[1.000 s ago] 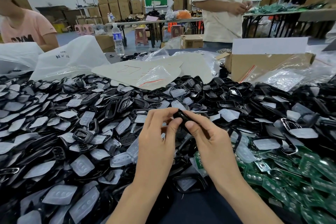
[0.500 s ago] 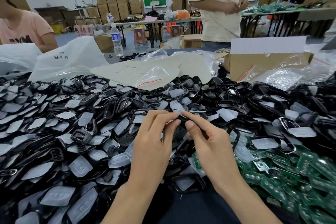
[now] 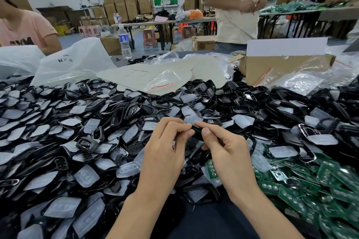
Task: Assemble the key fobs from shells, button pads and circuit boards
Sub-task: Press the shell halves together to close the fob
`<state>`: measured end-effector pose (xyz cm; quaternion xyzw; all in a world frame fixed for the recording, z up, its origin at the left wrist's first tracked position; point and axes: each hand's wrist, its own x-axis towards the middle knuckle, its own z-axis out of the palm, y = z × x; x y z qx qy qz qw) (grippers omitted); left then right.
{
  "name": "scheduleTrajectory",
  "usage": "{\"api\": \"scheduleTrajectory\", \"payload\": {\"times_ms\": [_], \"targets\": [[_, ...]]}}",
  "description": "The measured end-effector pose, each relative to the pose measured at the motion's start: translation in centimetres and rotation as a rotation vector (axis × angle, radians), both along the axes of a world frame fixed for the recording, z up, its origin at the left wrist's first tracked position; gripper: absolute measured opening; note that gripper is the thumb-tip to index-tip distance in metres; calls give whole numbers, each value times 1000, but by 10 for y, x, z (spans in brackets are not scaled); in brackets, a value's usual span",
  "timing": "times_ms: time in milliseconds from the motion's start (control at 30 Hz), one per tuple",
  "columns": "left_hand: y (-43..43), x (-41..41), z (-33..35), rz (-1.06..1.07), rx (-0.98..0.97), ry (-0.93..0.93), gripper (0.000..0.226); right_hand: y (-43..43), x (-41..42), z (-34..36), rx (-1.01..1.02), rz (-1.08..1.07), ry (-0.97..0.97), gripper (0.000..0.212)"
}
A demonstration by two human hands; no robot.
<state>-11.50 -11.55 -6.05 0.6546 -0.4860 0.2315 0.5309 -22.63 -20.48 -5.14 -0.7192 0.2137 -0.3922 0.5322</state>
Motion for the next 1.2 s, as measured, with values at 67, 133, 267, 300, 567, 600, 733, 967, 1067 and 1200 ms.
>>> {"api": "scheduleTrajectory", "payload": {"times_ms": [67, 133, 267, 300, 567, 600, 733, 967, 1067, 1200], "targets": [[-1, -5, 3, -26, -8, 108, 5, -2, 1, 0, 89, 59, -28, 27], [-2, -12, 9, -78, -18, 307, 13, -4, 5, 1, 298, 167, -116, 28], [-5, -20, 11, -189, 33, 514, 19, -6, 12, 4, 786, 301, -362, 30], [-6, -21, 11, -197, 41, 516, 20, -6, 12, 4, 861, 328, -393, 29], [-8, -24, 5, -121, 114, 325, 20, -5, 11, 6, 1098, 456, -485, 31], [-8, -24, 5, -115, 120, 314, 18, -5, 11, 8, 1096, 478, -481, 32], [-4, -20, 3, -59, 135, 211, 16, -1, 8, 15, 1000, 502, -428, 29], [-7, -26, 4, -93, 74, 223, 14, 1, 9, 17, 1066, 456, -423, 26], [-9, -28, 3, -74, 71, 235, 14, 3, 9, 19, 1093, 478, -425, 27], [-9, -27, 3, -21, 76, 262, 11, 5, 11, 18, 1123, 500, -438, 27]]}}
